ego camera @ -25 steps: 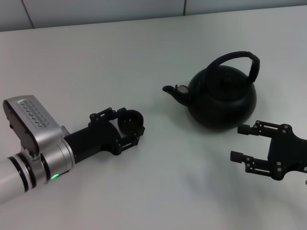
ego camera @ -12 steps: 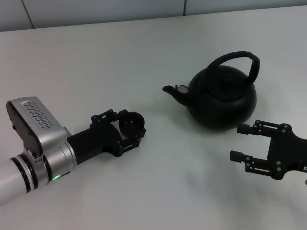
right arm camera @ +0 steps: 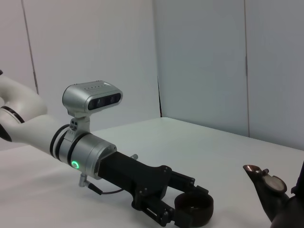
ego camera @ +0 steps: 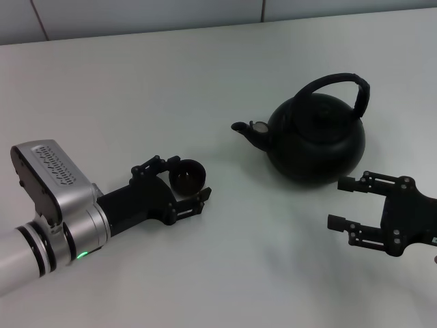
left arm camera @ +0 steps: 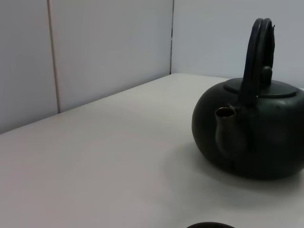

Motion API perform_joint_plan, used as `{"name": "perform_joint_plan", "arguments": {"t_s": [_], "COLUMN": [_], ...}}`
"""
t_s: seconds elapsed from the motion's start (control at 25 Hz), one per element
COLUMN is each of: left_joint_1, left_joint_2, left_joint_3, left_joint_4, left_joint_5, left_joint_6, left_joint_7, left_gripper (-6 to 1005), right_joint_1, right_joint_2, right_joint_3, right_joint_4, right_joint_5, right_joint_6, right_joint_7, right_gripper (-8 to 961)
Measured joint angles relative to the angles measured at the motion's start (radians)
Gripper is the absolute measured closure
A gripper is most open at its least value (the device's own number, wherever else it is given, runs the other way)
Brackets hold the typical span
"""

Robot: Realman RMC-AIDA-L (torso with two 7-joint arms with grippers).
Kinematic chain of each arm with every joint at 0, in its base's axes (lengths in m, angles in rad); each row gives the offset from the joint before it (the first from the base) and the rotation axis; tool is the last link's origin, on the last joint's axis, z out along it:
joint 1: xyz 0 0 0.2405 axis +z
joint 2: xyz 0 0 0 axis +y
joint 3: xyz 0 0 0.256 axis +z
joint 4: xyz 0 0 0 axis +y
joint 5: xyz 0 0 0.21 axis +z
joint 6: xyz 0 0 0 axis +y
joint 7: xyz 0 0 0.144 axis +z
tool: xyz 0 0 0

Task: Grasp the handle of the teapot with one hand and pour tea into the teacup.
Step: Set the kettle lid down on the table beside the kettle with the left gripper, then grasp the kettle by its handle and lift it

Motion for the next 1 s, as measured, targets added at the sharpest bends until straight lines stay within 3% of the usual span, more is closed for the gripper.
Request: {"name": "perform_joint_plan", "arguments": {"t_s": [0.16, 0.4, 0.6, 0.8, 1.0], "left_joint_1": [0.004, 0.071, 0.177, 0.286, 0.36], "left_joint_2": [0.0, 0.014, 0.017, 0.044, 0.064], "left_joint_3": [-0.001, -0.005, -0.026, -0.022, -0.029], "left_joint_4": [-0.001, 0.086, 0.281, 0.419, 0.45], "left_joint_5": [-0.002, -0.005, -0.025, -0.026, -0.027], "left_joint_6": [0.021, 0.243, 0.476, 0.738, 0.8], "left_joint_7": [0.014, 0.014, -0.086, -0.182, -0.229], "left_gripper": [150, 136, 136, 137, 138], "right_joint_1": [0.0, 0.0, 0.004, 0.014, 0.023], "right_joint_2": [-0.001, -0.004, -0.006, -0.007, -0.004], "right_joint_3": [0.0, 0.0, 0.0, 0.002, 0.005], "right_joint_4": [0.0, 0.0, 0.0, 0.0, 0.0], "right_joint_5": [0.0, 0.0, 0.0, 0.0, 0.0], "right_joint_6": [0.0, 0.0, 0.006, 0.007, 0.008], "right_joint_7": [0.0, 0.0, 0.0, 0.0, 0.0], "right_gripper": [278, 281, 287, 293, 300]}}
